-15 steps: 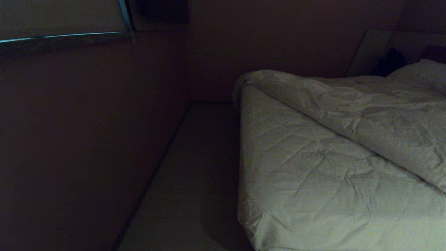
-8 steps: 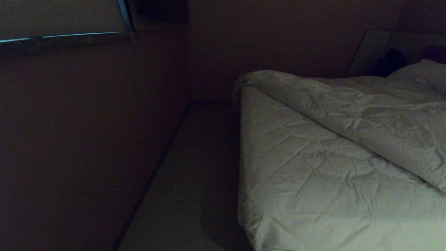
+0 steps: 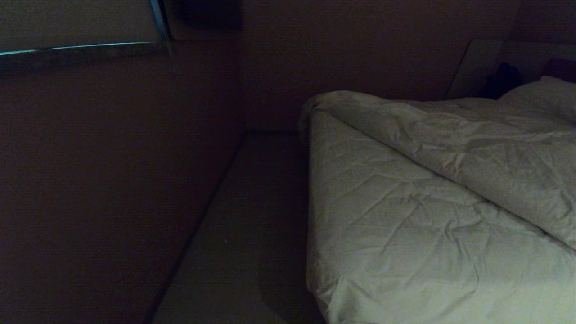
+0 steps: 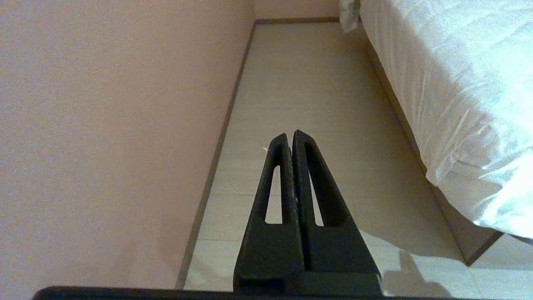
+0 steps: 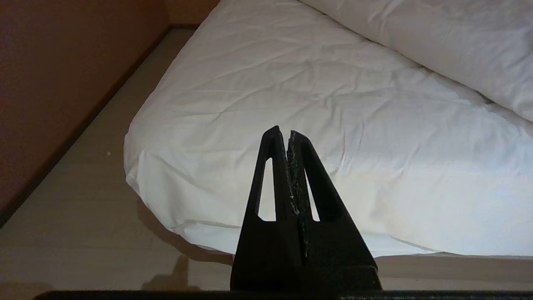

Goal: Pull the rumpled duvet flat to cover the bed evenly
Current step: Hold the folded corner of the quilt

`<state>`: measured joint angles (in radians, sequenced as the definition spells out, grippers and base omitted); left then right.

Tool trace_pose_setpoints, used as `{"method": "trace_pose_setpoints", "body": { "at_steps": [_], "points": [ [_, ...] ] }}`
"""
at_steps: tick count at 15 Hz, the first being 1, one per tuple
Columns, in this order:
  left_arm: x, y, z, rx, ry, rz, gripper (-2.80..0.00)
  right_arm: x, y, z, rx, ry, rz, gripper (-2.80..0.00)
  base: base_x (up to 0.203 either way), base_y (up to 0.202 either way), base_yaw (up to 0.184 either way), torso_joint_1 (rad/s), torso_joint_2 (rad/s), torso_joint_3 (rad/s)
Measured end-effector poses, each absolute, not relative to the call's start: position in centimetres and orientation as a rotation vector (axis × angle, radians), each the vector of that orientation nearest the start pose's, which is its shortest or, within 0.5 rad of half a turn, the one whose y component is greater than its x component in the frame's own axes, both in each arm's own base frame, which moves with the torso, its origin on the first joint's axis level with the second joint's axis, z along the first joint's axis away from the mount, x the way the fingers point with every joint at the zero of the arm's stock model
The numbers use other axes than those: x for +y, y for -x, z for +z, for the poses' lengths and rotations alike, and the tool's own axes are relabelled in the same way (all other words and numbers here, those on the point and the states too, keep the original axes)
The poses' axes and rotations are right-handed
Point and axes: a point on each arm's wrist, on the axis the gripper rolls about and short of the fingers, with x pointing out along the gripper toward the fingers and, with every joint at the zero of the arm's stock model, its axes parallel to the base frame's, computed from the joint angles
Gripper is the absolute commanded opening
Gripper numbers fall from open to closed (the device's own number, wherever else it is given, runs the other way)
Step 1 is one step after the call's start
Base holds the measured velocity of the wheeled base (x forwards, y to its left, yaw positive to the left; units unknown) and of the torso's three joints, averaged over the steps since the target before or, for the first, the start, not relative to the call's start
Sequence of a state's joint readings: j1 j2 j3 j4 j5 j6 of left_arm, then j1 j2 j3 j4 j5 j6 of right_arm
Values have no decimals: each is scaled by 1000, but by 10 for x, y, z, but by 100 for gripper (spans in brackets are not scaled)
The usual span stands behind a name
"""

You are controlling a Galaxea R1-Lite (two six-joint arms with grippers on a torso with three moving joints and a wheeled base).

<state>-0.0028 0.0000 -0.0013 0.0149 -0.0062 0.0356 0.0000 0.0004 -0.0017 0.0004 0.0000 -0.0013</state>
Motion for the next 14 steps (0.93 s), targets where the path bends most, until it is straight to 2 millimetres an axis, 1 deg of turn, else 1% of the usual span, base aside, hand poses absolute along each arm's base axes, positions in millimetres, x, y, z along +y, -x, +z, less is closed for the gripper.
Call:
{"method": "trace_pose_setpoints", "body": {
  "at_steps": [3,14],
  "points": [
    [0,23,74,13,-36,-10,-280,0,23,76,-1,2,0,-280,1,-109,10,2,4,1],
    [0,23,74,14,-37,-9,-280,0,23,76,-1,2,0,-280,0,-194,-1,1,3,2]
  ]
}}
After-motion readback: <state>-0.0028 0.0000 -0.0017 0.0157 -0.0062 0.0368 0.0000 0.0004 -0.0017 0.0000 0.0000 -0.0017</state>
